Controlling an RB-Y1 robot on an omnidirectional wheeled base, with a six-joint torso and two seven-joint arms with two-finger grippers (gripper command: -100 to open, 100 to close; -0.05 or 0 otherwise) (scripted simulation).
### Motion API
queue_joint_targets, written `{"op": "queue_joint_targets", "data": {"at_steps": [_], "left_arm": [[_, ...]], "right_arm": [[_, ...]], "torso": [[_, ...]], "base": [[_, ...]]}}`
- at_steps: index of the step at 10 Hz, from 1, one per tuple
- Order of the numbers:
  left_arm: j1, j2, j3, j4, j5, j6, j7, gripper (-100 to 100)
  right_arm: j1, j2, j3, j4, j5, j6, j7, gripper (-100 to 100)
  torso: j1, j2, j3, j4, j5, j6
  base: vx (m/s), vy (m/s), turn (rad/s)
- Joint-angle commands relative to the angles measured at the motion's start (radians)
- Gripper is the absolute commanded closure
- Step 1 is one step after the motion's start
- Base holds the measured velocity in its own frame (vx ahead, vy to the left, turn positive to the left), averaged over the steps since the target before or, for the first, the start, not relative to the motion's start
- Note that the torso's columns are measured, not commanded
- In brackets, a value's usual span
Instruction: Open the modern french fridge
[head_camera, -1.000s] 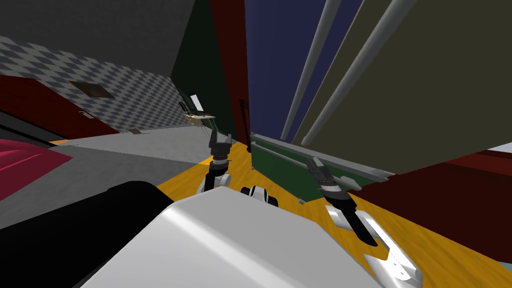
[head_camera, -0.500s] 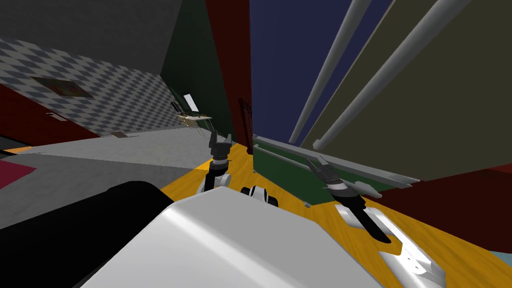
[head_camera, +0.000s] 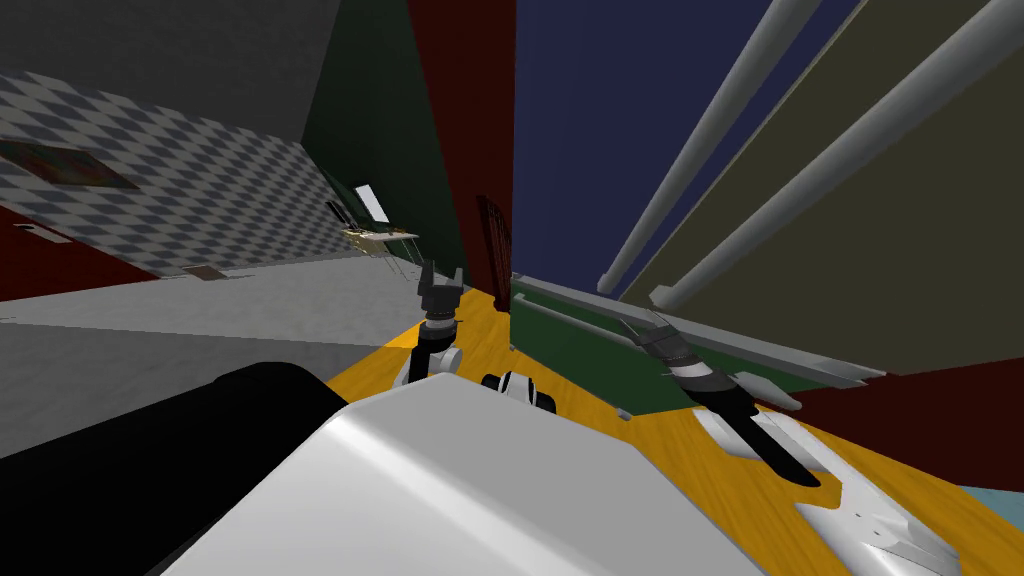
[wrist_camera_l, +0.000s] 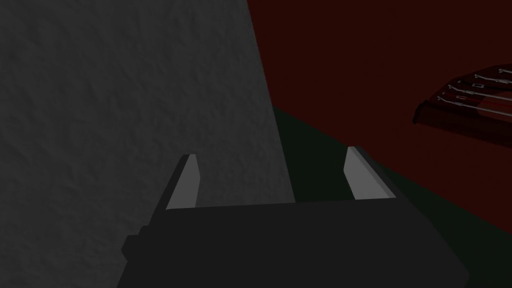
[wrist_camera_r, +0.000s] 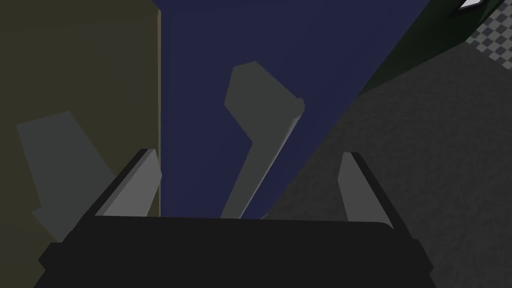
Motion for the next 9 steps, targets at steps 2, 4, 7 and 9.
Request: {"op": "queue_joint_targets", "data": {"at_steps": [2, 4, 7, 9], "left_arm": [[0.0, 0.0, 0.0, 0.0, 0.0, 0.0, 0.0, 0], [0.0, 0.0, 0.0, 0.0, 0.0, 0.0, 0.0, 0], [0.0, 0.0, 0.0, 0.0, 0.0, 0.0, 0.0, 0], [0.0, 0.0, 0.0, 0.0, 0.0, 0.0, 0.0, 0]], "right_arm": [[-0.041, -0.09, -0.008, 0.092, 0.017, -0.032, 0.081, -100], [-0.069, -0.154, -0.014, 0.156, 0.029, -0.055, 0.138, -100], [-0.103, -0.239, -0.022, 0.236, 0.045, -0.085, 0.213, -100], [-0.121, -0.286, -0.027, 0.276, 0.053, -0.101, 0.254, -100]], "torso": [[0.0, 0.001, 0.001, 0.0, 0.0, 0.0], [0.003, 0.0, 0.0, 0.0, 0.001, 0.0], [0.001, 0.001, 0.0, 0.0, 0.0, 0.0], [0.0, 0.002, 0.001, 0.001, 0.0, 0.0]], "base": [[0.056, 0.148, -0.059], [0.091, 0.208, -0.109], [0.079, 0.211, -0.087], [0.049, 0.176, -0.073]]}}
